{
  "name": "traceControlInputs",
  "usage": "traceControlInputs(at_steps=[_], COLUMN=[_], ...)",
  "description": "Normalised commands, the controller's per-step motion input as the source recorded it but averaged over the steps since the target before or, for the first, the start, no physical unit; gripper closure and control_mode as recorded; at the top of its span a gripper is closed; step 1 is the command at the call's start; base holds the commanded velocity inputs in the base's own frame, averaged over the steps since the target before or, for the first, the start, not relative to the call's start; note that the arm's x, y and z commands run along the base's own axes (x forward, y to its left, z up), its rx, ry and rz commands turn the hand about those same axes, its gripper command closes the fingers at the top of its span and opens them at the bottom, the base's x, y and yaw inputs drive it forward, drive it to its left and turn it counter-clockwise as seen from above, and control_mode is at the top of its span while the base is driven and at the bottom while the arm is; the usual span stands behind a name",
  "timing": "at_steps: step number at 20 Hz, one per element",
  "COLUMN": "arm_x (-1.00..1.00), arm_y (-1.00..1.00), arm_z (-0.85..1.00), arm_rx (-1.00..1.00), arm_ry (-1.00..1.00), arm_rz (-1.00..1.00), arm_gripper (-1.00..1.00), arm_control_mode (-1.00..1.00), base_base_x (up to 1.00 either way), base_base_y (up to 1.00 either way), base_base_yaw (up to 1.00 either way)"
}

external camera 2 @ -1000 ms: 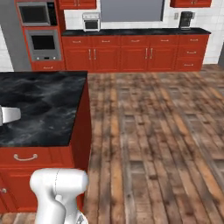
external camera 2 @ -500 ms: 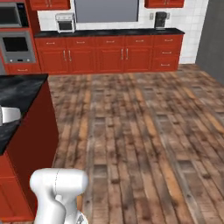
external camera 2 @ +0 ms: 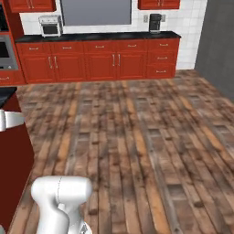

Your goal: Turn on the burner for the pot on the stove. Wait thirty seconds for the pot to heat up. Then add the garlic to the pot.

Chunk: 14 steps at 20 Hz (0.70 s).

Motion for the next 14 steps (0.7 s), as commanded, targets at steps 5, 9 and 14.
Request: traceControlInputs(at_steps=[5,9,14], arm_x=[0.0,0.0,0.0], arm_y=[0.0,0.0,0.0], arm_z=[0.0,0.0,0.0], arm_rx=[0.0,0.0,0.0], arm_ry=[0.0,0.0,0.0], arm_rz=[0.0,0.0,0.0], arm_gripper=[1.0,1.0,1.0], arm_control_mode=[1.0,1.0,1.0], base_base_x=[1.0,1.0,1.0], base_base_y=[0.01,0.01,0.0], base_base_yaw=[-0.02,0.0,0.0])
